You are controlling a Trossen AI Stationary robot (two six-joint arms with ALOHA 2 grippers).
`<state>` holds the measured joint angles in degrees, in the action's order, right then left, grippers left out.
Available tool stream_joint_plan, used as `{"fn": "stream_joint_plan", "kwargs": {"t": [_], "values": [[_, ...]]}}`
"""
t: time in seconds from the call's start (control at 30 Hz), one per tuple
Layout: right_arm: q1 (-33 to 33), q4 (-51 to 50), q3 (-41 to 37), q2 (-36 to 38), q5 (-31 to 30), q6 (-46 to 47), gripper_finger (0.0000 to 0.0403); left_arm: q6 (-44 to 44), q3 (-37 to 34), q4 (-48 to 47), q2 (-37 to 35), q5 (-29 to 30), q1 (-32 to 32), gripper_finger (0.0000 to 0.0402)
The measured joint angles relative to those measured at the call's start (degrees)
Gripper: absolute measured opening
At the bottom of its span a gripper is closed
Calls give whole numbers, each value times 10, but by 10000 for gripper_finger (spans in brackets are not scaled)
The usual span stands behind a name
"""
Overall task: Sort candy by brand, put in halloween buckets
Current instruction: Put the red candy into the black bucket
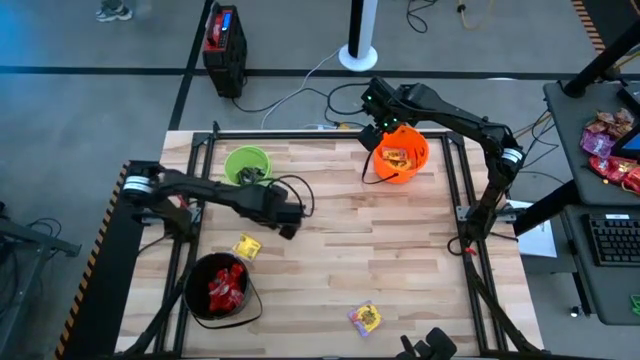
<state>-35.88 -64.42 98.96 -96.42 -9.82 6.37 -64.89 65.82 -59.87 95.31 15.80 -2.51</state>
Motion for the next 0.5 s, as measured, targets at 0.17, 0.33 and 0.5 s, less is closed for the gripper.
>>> {"fn": "stream_joint_plan", "kwargs": {"t": [0.17,0.33,0.5], "values": [[0,1,0,0,0,0,233,129,82,-100,-66,-41,-27,14],[0,2,0,0,0,2,233,220,145,-153,-147,-178,-80,15],[2,2,0,0,44,35,233,140,177,-207,-214,-243,-183,14]]}}
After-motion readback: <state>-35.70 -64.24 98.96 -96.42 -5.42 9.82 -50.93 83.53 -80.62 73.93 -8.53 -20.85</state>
